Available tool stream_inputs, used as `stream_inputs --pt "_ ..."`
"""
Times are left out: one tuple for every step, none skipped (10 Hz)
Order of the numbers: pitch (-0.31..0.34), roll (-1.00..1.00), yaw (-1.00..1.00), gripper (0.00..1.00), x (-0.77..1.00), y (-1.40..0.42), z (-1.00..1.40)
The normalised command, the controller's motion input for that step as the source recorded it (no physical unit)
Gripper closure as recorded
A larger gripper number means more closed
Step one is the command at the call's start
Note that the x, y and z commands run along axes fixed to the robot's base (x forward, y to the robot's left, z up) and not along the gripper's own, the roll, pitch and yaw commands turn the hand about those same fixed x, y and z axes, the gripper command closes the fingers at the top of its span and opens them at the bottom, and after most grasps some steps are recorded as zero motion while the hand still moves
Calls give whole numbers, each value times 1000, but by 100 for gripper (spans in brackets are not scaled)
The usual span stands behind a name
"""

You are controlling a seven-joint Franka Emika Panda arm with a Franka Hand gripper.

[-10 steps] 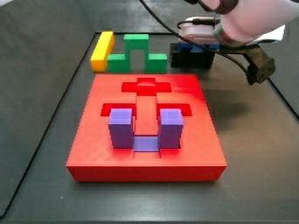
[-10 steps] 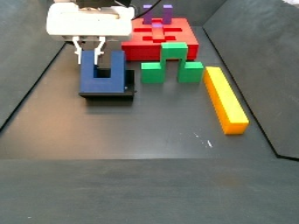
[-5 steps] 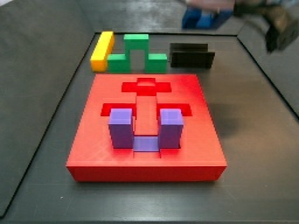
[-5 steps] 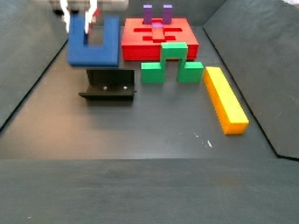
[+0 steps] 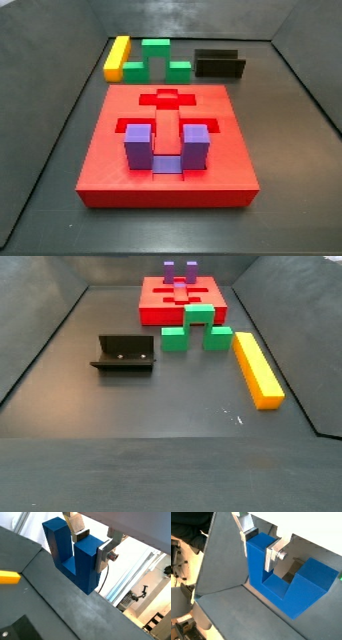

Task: Pick up the blue object. Move up. Place the blue object on the fixture. Regrasp the blue object. Move to above the board. Insert the blue object.
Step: Move to above the board.

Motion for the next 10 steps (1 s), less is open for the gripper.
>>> stream_inputs --pt "82 18 16 100 16 -3 272" --pt "124 -1000 -4 100 -1311 -1400 293" --pt "106 -1000 2 100 -1337 -1400 278" --pt "79 -1000 15 100 -1400 -1359 273" --pt "71 -1000 22 100 -1400 -1323 250" --pt "68 -1000 28 100 -1400 -1321 256" --pt "60 -1000 39 100 -1400 -1286 247" --pt "50 -1000 40 100 -786 -684 127" --pt "45 -1000 44 100 -341 -230 34" --pt "46 -1000 38 100 -214 -135 20"
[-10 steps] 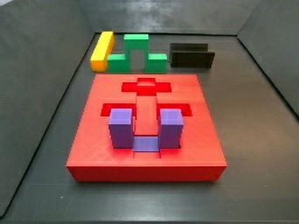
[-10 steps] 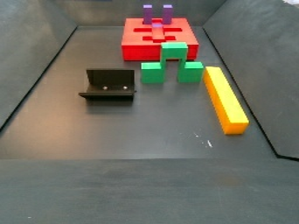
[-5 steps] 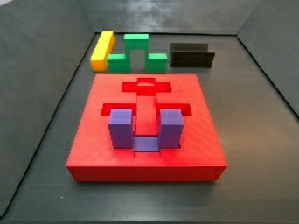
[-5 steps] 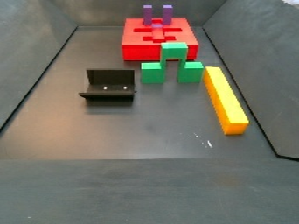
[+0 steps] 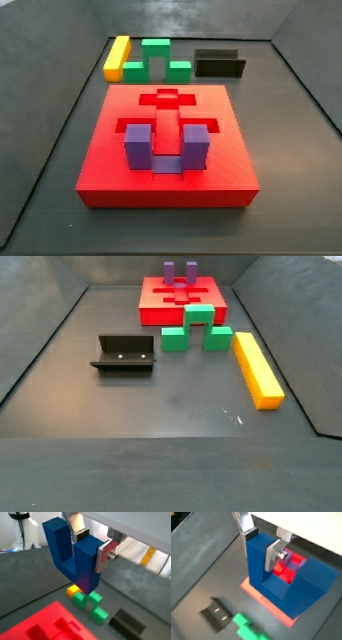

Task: Pick up the blue object. Move up. Place the blue object on the fixture. Regrasp the blue object. Move to above the board. Insert the blue object.
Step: Move to above the board, then insert the blue object.

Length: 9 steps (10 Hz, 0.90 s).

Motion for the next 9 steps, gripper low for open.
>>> stream_inputs --pt "27 -1000 40 100 -135 -81 29" --pt "6 -1000 37 100 -113 -31 3" --pt "-22 -850 28 100 -92 16 4" --pt "-46 -553 13 100 -81 22 3" --pt "-53 -375 8 100 -65 13 -3" --pt "-47 -249 2 100 -44 11 -2" --pt "-10 -10 0 100 0 0 -40" --pt "-120 -31 0 100 200 0 -409" --pt "-234 -13 31 100 677 34 -694"
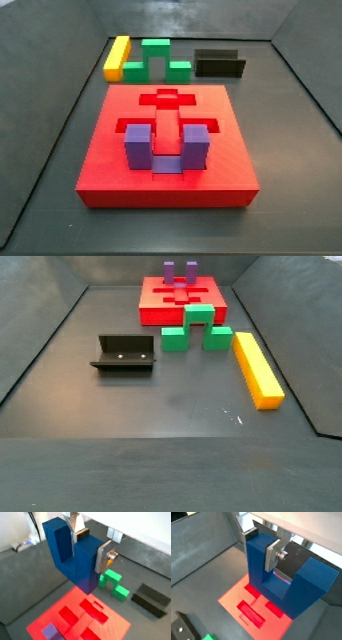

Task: Pick up the blue object. Move up. Place the blue object on the fixture. Regrasp the blue object. Move to above the board. Insert the blue object.
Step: Insert the blue object.

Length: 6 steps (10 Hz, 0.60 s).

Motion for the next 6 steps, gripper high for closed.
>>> stream_inputs --pt "-237 -77 86 100 751 206 -597" --pt "-229 -84 117 100 734 260 -603" --pt "-204 -69 169 100 680 331 -634" --pt "-213 -30 191 100 623 311 -634" --pt "-213 0 160 100 606 249 -651" --pt "-237 31 143 100 269 177 -643"
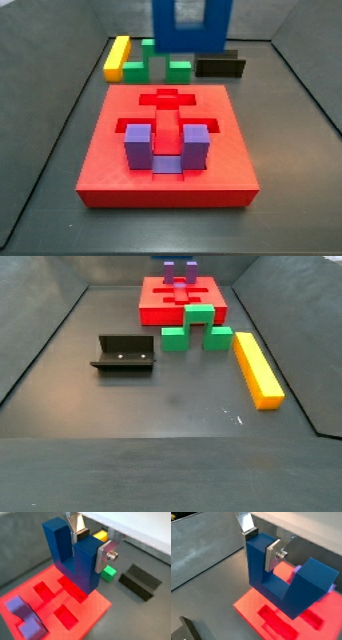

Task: Pick up the blue object. Move up. Place the blue object on the fixture. Regrasp the blue object. Move to above the board. Insert the blue object.
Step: Insert the blue object.

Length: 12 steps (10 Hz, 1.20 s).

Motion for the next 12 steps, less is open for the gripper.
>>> stream_inputs --pt "-264 23 200 100 0 131 -680" --pt "-316 27 306 100 -77 43 -609" --pt "-324 36 326 100 -123 20 -591" --pt "-327 7 300 100 -111 0 -586" --pt "-280 -21 154 100 -60 0 -506" --pt "-194 0 0 100 0 0 -414" --pt "-54 20 -117 100 -37 23 -303" --pt "43 43 -260 100 -43 80 -109" --pt "234 87 -320 100 0 117 -63" --pt "239 104 -306 100 0 69 -77" --pt "129 71 -263 100 0 0 -177" --pt "49 46 -166 100 -83 0 -180"
